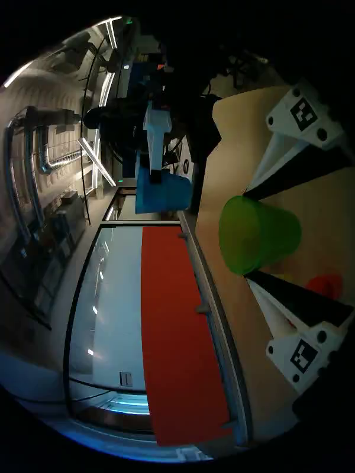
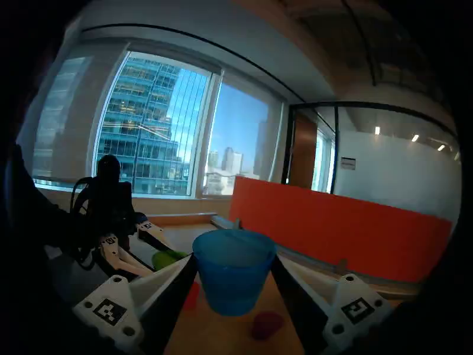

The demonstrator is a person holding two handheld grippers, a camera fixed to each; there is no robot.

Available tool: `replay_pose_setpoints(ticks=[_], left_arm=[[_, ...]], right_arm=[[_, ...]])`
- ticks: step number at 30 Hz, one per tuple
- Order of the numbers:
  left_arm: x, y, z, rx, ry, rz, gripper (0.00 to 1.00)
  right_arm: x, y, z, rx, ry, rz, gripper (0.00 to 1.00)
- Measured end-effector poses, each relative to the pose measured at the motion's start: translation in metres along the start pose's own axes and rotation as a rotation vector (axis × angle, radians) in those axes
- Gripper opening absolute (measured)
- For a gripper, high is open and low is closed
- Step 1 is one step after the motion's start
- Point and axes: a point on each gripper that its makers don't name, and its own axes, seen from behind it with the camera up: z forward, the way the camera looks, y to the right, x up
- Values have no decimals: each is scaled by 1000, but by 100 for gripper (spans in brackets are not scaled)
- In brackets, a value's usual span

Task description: Pour water

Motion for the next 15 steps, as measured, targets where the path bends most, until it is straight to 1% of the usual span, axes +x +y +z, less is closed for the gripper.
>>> replay_pose_setpoints(ticks=[9, 12, 15], left_arm=[[9, 6, -8, 0, 39, 11, 86], [13, 9, -10, -6, 52, 11, 86], [16, 10, -11, -7, 63, 7, 86]], right_arm=[[6, -2, 4, 13, 1, -41, 90], [7, -2, 5, 16, -4, -51, 90], [8, -2, 5, 15, -5, -57, 90]])
